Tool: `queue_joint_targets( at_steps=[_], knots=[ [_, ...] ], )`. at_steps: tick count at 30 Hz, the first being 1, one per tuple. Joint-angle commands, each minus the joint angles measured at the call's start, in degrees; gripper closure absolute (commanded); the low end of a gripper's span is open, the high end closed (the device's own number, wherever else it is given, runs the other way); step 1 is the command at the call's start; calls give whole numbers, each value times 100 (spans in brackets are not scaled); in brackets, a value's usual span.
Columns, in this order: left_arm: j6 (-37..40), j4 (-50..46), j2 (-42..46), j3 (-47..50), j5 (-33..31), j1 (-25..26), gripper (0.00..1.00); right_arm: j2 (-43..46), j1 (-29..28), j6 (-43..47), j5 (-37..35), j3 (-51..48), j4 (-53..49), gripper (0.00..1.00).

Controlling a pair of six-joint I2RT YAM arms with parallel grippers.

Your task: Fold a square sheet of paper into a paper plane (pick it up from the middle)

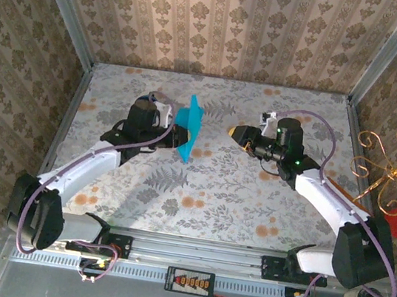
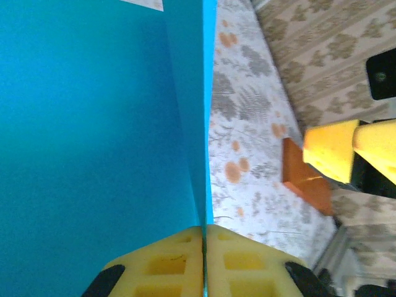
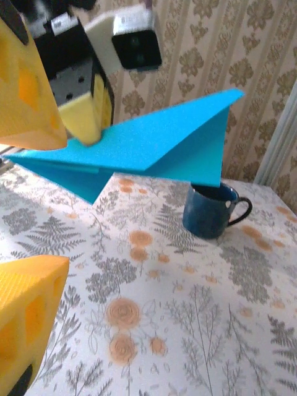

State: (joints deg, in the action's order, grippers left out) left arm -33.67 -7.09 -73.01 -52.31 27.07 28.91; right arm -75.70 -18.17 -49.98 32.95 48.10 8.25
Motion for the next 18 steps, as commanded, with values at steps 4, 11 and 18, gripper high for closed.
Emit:
queue_joint_targets(
  at_steps=[4, 11, 18],
  knots=[
    [1696, -2210, -328, -990, -1810, 407, 92, 232, 120, 454, -526, 139, -833, 51],
    [2417, -3033, -1294, -1888, -4005, 1228, 93, 426, 263, 572, -956, 62, -1309, 51],
    [2598, -3773, -2466, -2743, -5912, 2025, 93, 685, 670, 437, -1298, -172, -1714, 51]
  ],
)
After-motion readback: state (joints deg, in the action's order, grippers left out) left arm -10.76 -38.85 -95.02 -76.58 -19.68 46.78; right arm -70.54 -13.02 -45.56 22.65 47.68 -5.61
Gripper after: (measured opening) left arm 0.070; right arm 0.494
